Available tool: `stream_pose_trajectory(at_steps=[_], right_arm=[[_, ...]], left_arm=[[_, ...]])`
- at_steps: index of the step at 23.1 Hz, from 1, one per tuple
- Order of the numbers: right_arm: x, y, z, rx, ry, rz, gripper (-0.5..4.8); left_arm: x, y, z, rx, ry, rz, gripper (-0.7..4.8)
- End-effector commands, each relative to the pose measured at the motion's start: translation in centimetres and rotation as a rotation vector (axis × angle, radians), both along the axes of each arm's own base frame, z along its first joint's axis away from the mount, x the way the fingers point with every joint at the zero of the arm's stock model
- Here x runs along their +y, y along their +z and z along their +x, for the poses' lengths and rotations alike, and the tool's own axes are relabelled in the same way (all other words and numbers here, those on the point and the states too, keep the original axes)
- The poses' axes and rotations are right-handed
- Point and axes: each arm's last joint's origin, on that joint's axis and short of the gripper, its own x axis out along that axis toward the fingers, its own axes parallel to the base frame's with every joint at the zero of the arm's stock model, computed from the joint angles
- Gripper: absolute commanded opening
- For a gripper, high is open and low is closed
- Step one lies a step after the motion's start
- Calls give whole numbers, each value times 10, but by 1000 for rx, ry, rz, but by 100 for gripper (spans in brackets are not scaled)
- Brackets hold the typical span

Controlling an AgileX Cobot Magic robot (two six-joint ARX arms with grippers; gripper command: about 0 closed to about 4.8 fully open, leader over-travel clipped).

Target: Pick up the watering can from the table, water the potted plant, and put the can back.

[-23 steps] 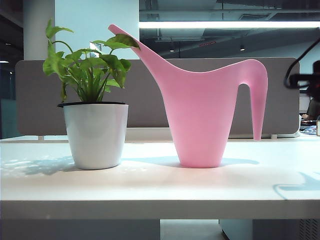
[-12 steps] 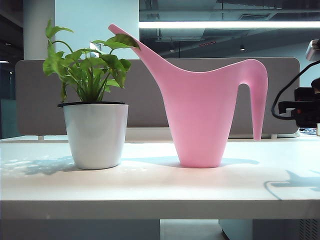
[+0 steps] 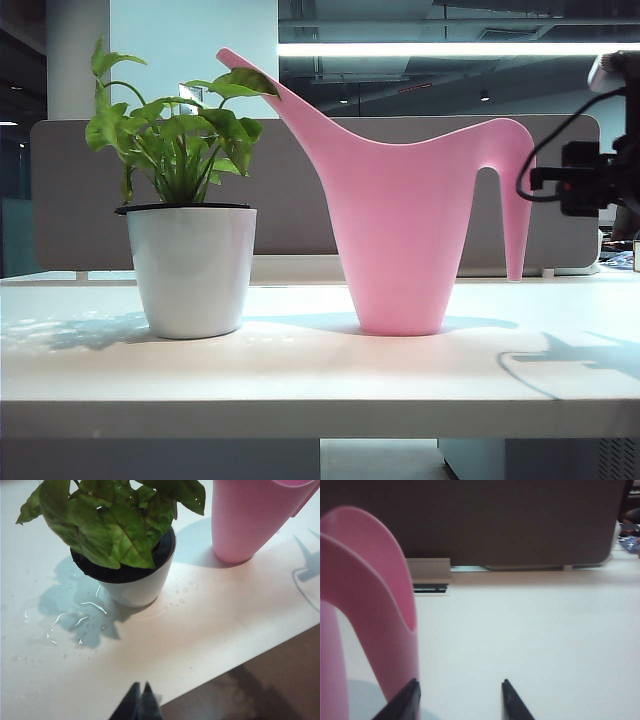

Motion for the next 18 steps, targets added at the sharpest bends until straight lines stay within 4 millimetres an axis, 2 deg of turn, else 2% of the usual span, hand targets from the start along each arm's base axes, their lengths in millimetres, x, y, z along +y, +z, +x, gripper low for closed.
stream_pose_trajectory(at_steps=[1, 5, 8, 18], right_arm=[[2, 4, 6, -1, 31, 1, 264], [6, 9, 18, 4, 58, -2, 281], [10, 9, 25, 3, 139, -3, 347], [13, 14, 38, -19, 140, 0, 347]], left_arm=[[0, 3, 0, -19, -2, -9, 3], [0, 3, 0, -20, -2, -9, 3], [0, 3, 0, -20, -2, -9, 3], [0, 3, 0, -20, -2, -9, 3]])
